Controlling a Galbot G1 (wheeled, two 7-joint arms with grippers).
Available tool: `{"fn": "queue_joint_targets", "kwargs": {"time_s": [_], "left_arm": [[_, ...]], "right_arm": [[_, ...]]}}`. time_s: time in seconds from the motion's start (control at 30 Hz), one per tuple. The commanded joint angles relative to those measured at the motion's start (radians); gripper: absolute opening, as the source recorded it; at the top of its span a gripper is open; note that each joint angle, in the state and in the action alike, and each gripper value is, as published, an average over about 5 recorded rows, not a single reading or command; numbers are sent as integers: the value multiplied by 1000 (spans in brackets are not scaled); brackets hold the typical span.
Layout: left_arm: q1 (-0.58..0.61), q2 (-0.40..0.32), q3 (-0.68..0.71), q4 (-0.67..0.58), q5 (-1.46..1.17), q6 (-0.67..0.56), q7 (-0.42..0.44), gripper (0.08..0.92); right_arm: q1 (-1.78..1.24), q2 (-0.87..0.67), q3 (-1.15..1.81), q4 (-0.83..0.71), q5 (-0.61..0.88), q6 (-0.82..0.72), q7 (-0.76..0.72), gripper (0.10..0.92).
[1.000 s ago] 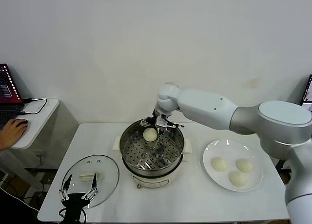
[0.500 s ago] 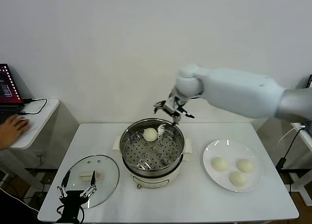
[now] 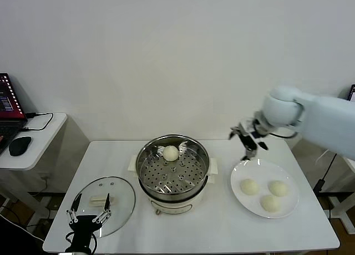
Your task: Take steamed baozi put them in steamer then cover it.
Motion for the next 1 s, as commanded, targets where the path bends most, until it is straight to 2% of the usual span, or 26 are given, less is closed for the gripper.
{"fn": "queue_joint_targets", "kwargs": {"time_s": [0.03, 0.53, 1.0], "left_arm": [[4, 1, -7, 0, 1, 2, 1, 823], [20, -8, -28, 8, 1, 2, 2, 823], [20, -9, -28, 15, 1, 0, 4, 823]], "right_arm": [[-265, -138, 144, -13, -104, -64, -11, 823], [-521, 38, 342, -234, -189, -40, -1, 823], [-620, 108, 402, -294, -230, -30, 3, 823]]}}
